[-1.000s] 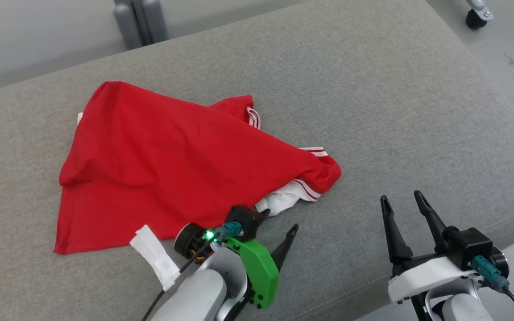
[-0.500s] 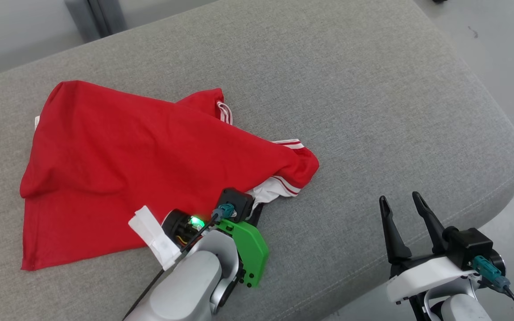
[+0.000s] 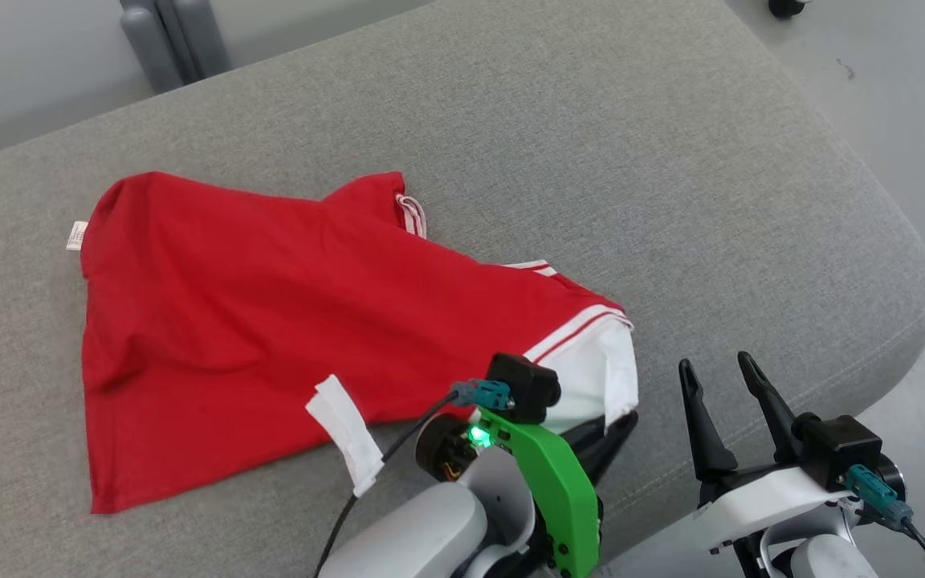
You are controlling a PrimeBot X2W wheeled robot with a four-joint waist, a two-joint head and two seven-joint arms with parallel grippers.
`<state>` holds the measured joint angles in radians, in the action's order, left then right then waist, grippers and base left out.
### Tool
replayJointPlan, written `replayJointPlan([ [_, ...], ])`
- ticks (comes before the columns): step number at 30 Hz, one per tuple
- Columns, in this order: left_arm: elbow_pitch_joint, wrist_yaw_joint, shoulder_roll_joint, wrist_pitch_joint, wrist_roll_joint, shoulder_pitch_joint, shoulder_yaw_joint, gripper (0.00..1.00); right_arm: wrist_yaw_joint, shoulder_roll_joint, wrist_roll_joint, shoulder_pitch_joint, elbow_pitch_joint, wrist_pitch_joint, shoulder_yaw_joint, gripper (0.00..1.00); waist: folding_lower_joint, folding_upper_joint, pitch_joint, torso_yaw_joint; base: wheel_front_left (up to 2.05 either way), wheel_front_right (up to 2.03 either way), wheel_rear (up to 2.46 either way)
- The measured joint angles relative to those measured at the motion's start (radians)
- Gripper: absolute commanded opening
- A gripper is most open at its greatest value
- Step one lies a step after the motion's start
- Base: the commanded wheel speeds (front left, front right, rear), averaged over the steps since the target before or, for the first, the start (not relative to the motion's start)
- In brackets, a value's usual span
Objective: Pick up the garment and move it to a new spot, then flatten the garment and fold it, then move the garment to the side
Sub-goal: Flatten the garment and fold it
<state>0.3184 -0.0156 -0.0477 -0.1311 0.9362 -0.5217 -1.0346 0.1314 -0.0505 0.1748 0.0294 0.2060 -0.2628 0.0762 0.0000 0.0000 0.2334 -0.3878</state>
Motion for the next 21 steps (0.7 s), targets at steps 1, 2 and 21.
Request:
replayJointPlan([
  [1, -0.007, -0.009, 0.000, 0.000, 0.011, 0.000, -0.016, 1.00, 0.000, 0.000, 0.000, 0.000, 0.001, 0.000, 0.001, 1.00, 0.0000, 0.0000, 0.000, -0.001, 0.00, 0.00, 0.00],
  [2, -0.013, -0.019, 0.000, 0.003, 0.022, 0.000, -0.037, 1.00, 0.000, 0.000, 0.000, 0.000, 0.003, 0.000, 0.001, 1.00, 0.0000, 0.0000, -0.001, -0.002, 0.00, 0.00, 0.00],
  [21, 0.008, -0.109, -0.086, 0.374, -0.008, 0.053, 0.027, 1.00, 0.000, 0.001, -0.067, -0.062, -0.027, 0.000, -0.085, 1.00, 0.0000, 0.0000, -0.069, 0.079, 0.00, 0.00, 0.00],
])
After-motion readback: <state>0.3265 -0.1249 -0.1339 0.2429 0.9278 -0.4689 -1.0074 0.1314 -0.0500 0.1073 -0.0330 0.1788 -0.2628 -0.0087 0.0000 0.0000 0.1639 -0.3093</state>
